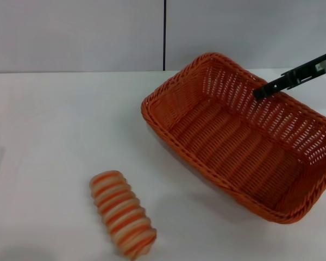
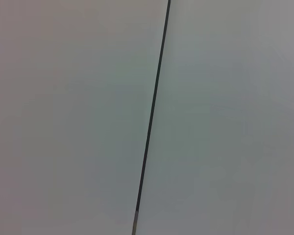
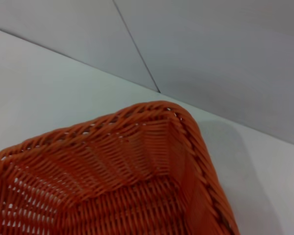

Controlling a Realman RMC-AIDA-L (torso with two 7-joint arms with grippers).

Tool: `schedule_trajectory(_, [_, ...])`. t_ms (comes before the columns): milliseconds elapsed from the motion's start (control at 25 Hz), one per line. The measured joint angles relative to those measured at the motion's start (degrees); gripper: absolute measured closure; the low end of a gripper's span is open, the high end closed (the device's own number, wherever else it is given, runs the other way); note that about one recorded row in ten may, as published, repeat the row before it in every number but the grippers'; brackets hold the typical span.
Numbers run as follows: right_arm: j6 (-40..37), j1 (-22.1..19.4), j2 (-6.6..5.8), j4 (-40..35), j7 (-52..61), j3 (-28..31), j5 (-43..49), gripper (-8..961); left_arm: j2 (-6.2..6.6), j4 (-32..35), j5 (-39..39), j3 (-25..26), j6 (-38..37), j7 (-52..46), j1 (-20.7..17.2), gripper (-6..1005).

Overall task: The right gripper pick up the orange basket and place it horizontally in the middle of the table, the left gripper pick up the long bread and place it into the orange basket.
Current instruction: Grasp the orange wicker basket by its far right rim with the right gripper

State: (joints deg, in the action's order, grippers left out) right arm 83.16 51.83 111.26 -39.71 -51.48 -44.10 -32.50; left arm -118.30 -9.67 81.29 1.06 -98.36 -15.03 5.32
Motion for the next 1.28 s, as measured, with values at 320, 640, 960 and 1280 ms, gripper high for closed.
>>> schedule_trajectory(320, [-4.4,-0.7,0.95,2.5,-0.8,0.0,0.4,123,-0.05,0.7,0.0,0.0,2.1,0.0,0.9,187])
schedule_trajectory(640, [-6.5,-1.3,2.16,2.7,-2.7,0.0,0.1,126,0.00,0.9,0.0,0.1,3.4,0.0,0.9,187])
schedule_trajectory(960, [-7.7,-1.4,3.12,2.7,-3.1,0.0,0.2,216,0.00,1.3,0.0,0.1,4.3,0.0,1.0,187])
schedule_trajectory(1280, [-7.6,-1.9,3.17,2.6,-3.2,0.0,0.2,575,0.00,1.4,-0.1,0.2,4.2,0.0,1.1,187])
